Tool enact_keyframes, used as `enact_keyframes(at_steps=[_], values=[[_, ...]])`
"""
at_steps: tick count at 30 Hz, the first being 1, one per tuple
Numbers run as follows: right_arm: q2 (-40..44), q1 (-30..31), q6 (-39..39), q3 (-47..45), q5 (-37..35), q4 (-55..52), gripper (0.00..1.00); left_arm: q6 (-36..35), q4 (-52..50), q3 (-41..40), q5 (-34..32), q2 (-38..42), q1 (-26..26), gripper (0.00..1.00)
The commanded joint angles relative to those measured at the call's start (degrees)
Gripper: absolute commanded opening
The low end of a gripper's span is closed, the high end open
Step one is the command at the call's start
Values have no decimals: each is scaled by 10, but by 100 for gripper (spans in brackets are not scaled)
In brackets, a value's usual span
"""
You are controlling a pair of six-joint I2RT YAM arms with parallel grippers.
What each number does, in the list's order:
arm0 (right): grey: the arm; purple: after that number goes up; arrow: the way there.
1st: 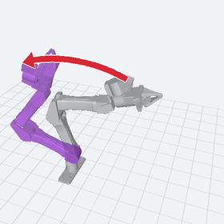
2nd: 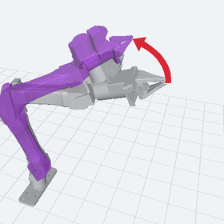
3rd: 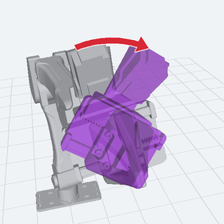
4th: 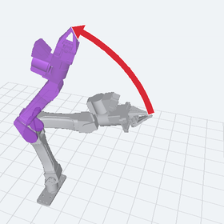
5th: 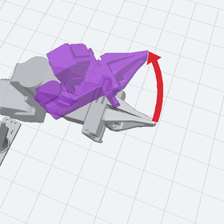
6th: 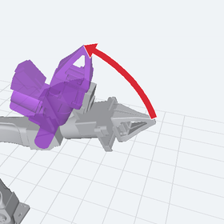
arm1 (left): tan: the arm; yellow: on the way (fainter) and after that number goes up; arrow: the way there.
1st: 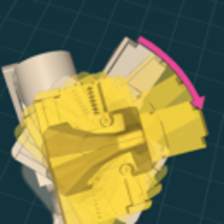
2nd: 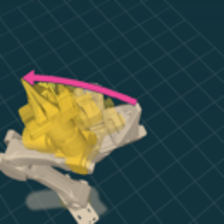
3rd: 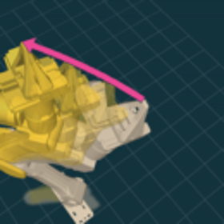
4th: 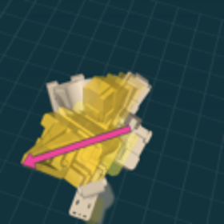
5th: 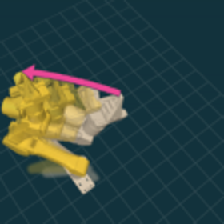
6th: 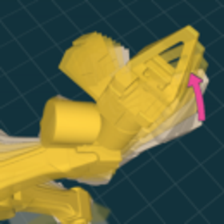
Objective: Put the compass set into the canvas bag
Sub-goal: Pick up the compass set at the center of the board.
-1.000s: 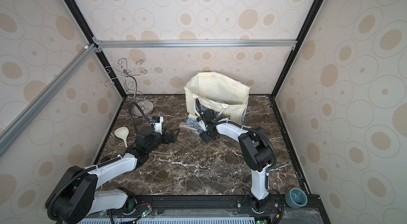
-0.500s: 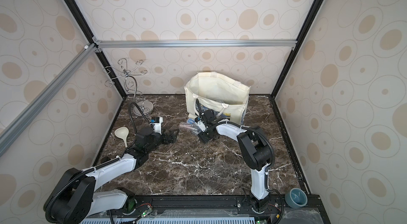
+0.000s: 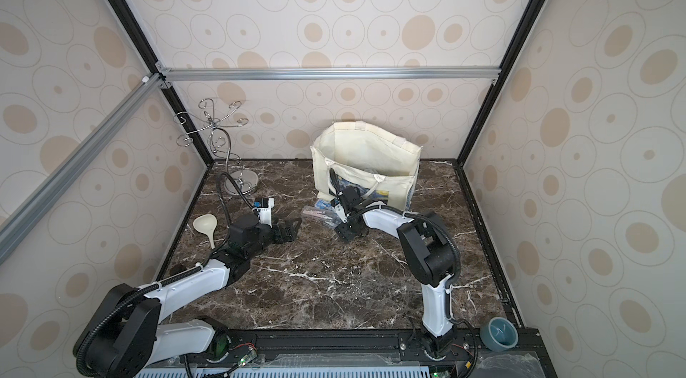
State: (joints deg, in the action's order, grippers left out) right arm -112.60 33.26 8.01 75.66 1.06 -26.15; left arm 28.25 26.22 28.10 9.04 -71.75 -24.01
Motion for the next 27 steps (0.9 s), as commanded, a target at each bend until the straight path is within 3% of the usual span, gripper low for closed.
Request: enact_keyframes(at_steps=[1,7,16,21,27], values=[[-16,1,14,10,40,-28,74,-10,0,3,-5,6,-2,100],[6,6,9,-23,79,-9,67,-12,-1,6,-5,5,-1,100],[1,32,0,-22,2,-29,51,-18,-5,11,-5,0,-1,100],[6,38,-8,-33,5,-30,43,-21,-9,10,-8,3,-1,100],[43,52,-7,-60,14,-32,41,-26,-11,7,-13,6,-1,100]])
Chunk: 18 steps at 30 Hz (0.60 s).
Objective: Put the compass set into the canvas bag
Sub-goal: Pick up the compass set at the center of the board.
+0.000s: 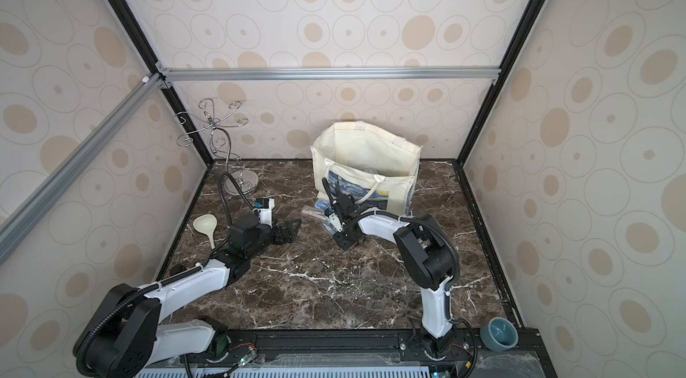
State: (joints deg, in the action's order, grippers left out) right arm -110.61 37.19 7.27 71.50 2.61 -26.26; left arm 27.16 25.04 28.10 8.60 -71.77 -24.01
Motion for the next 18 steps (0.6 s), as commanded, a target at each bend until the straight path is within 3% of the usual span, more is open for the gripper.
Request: enact_keyframes(at_steps=[1,18], values=[[32,16,3,-23,0,-31,41,-16,-1,7,-11,7,-1,100],[181,47,-1,-51,113,-25,40,-27,-12,2,-30,19,-1,100]])
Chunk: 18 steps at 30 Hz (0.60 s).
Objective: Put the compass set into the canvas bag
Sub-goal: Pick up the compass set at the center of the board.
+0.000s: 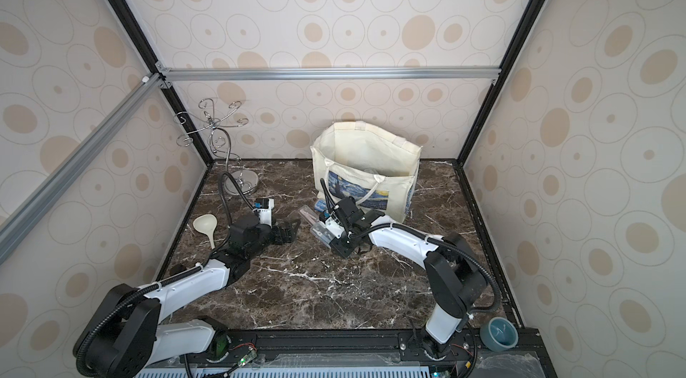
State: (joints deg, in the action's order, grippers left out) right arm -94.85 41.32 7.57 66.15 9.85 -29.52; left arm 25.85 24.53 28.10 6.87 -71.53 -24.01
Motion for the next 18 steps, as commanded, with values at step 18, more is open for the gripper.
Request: enact_keyframes(at_steps=[18], values=[[5,5,-41,248,-11,-69,33,-30,-16,-37,-60,90,1,100]])
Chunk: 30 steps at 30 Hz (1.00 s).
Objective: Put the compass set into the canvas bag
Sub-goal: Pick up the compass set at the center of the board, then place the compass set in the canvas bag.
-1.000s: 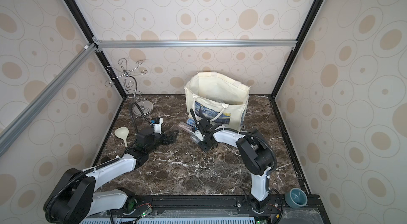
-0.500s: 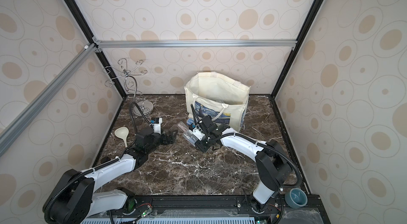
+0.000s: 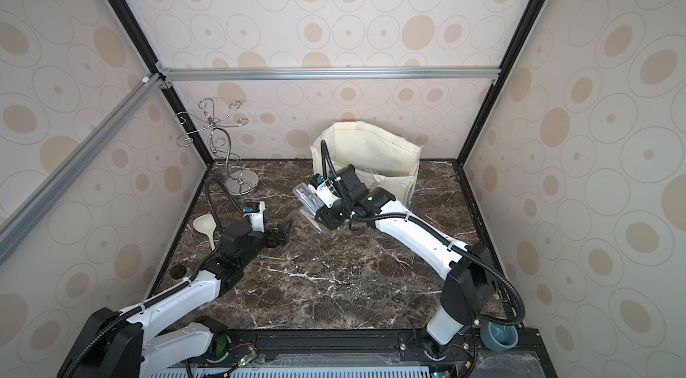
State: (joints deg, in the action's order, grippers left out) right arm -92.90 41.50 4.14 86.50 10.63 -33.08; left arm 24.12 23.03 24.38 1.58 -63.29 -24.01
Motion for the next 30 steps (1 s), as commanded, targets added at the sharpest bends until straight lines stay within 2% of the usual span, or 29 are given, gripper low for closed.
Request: enact_keyframes(at_steps=[1,7,15,24,30], values=[[-18,3,-8,63,-25,-42,33,-12,-1,0,-5,7,0,100],[-50,-13,6,188,-63,-107,36,-11,3,0,7,2,0,100],[-85,-97,19,293,-60,-156,37,-9,6,-3,6,11,0,100],[-111,-214,13,297,-52,-156,38,-7,10,0,10,1,0,100],[-148,-244,30,274,-68,-176,39,14,14,7,3,-16,0,100]])
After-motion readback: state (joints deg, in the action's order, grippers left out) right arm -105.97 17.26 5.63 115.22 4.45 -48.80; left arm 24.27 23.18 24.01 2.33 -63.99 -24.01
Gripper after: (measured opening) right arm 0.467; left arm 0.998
